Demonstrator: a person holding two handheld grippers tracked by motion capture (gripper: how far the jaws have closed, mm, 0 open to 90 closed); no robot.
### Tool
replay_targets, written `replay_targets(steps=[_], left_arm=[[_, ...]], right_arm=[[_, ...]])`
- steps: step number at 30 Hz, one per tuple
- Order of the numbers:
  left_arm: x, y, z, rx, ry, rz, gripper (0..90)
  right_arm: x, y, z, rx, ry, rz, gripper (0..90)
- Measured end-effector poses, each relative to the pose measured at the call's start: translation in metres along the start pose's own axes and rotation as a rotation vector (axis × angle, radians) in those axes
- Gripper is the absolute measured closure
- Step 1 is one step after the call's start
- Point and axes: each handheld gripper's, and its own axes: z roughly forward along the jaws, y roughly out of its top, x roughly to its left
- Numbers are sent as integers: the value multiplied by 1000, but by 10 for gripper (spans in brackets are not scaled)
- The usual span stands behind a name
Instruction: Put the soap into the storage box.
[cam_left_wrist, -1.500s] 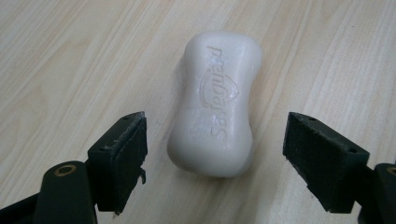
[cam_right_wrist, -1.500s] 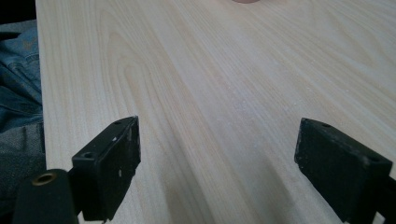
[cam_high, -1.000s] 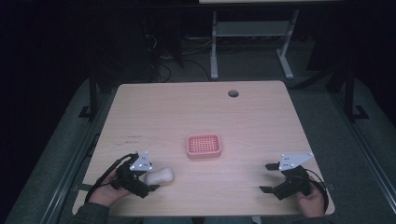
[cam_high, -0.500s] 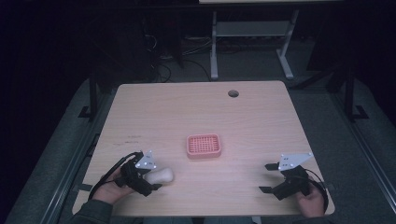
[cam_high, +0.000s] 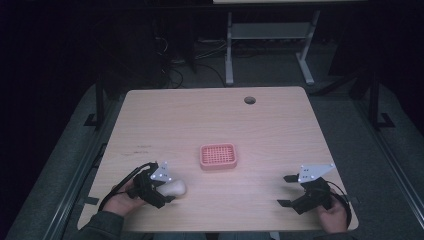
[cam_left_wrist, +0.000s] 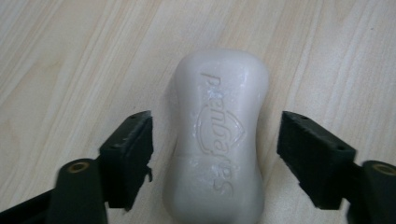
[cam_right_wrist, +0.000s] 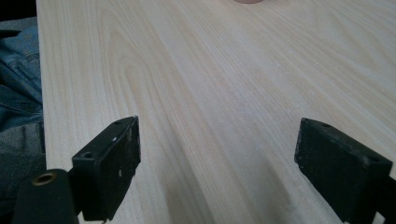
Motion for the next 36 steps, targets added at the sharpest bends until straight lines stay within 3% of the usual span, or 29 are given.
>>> replay_targets(steps=[10, 36], left_arm=[[0, 4, 7, 30, -24, 20, 432], [6, 2, 11, 52, -50, -17, 446]], right_arm=[[0, 0, 1, 0, 2, -1, 140], [1, 0, 0, -2, 0, -7, 141]])
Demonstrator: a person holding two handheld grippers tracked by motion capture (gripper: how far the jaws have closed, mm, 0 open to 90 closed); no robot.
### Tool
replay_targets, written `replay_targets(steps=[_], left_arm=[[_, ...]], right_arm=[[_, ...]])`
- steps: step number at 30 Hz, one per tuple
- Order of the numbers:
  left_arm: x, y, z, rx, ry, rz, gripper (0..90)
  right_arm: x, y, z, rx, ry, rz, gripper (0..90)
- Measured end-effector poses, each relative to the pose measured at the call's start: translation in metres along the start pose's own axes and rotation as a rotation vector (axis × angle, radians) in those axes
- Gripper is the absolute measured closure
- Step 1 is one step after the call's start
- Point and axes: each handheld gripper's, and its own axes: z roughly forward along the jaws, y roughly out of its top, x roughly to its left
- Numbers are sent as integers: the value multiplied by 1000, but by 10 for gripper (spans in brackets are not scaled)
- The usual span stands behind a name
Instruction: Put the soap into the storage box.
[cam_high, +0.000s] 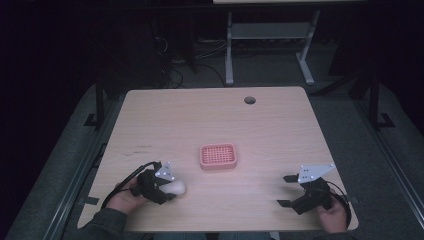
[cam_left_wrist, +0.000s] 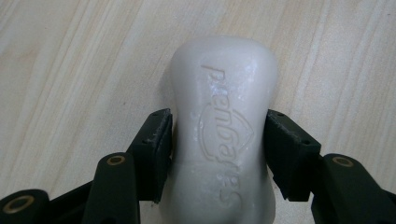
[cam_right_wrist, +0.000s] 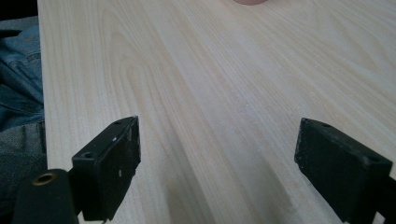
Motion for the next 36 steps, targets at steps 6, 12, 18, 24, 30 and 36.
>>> replay_targets(steps=[6, 12, 18, 24, 30, 36], left_arm=[[1, 0, 0, 1, -2, 3, 445], [1, 0, 0, -2, -9, -9, 444], [2, 0, 0, -2, -19, -12, 471], [0, 6, 1, 14, -2, -15, 487], [0, 4, 0, 11, 0, -31, 492], [-1, 6, 0, 17, 14, -21, 493]], right_arm=[[0, 0, 0, 2, 1, 0, 141], [1, 0, 1, 2, 1, -1, 141], [1, 0, 0, 1, 1, -1, 140], [1, 0, 0, 1, 1, -2, 141], [1, 0, -1, -3, -1, -2, 140], [2, 1, -1, -7, -3, -2, 141]])
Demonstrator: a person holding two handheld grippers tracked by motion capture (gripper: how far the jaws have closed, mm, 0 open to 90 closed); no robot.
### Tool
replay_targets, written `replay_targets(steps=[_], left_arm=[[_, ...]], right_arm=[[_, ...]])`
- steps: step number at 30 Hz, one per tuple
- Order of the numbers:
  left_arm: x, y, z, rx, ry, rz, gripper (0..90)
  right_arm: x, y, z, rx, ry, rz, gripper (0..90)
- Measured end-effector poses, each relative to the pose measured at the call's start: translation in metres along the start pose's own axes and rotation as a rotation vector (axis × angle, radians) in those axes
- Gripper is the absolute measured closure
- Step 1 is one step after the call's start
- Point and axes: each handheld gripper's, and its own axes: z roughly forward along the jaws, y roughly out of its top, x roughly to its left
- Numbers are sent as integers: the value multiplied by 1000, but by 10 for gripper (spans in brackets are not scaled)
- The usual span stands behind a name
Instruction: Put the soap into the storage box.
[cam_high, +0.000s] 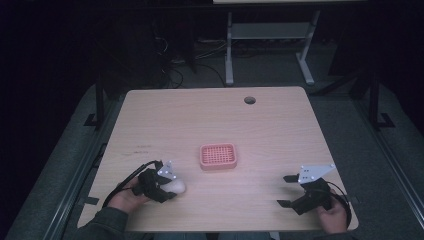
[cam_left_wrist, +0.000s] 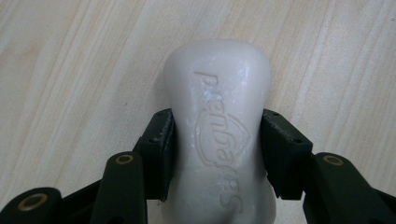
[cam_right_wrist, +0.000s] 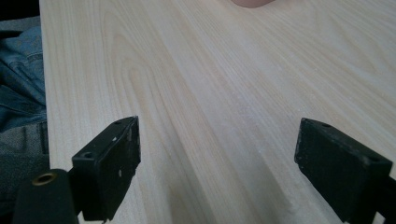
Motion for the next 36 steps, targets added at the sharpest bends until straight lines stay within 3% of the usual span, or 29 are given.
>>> replay_targets(steps=[16, 21, 30, 36], left_arm=[[-2, 5, -9, 2, 15, 12, 493], [1, 14, -14, -21, 22, 20, 493], [6, 30, -16, -1, 7, 47, 493], [9, 38, -21, -19, 3, 50, 493]], right_arm=[[0, -2, -3, -14, -10, 8, 141], [0, -3, -5, -18, -13, 13, 140], [1, -4, -5, -22, -12, 15, 141], [1, -4, -5, -28, -14, 13, 141]])
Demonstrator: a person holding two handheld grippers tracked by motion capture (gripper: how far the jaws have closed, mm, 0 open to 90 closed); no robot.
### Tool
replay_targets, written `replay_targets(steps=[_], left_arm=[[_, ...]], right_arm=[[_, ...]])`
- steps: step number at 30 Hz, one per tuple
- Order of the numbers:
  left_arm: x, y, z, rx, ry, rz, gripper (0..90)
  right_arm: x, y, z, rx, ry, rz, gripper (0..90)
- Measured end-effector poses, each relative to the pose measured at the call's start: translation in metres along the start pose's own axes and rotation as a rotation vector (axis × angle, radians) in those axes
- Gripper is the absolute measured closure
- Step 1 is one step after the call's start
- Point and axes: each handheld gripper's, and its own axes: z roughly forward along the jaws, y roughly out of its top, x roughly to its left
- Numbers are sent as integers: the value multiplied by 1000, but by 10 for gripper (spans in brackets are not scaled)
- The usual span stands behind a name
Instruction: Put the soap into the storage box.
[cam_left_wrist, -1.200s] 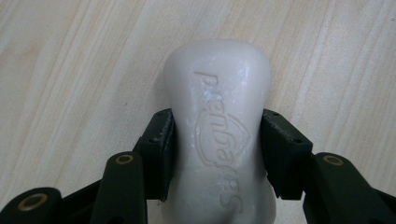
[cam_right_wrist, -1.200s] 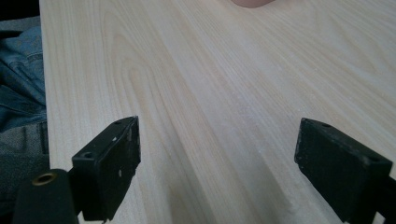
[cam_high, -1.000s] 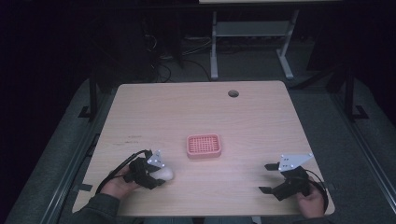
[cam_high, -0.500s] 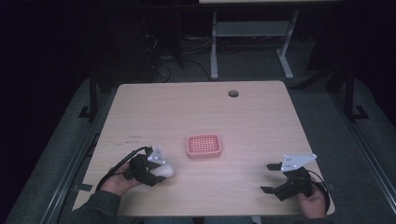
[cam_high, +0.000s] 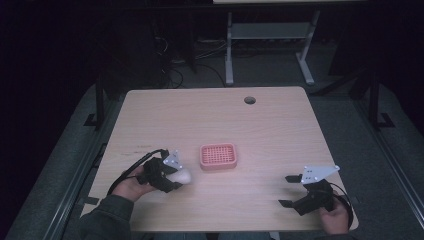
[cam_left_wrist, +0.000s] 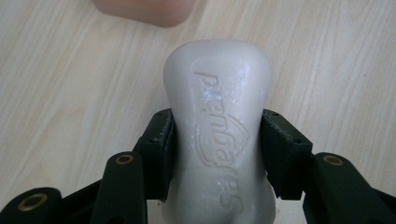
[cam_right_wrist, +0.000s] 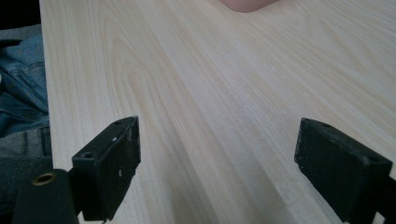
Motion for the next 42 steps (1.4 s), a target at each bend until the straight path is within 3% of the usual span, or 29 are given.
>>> replay_targets(steps=[12, 42], left_arm=[[5, 20, 1, 10, -18, 47, 493], [27, 66, 12, -14, -58, 78, 493]], right_arm=[[1, 0, 0, -7, 1, 0, 140], [1, 1, -2, -31, -9, 2, 141]])
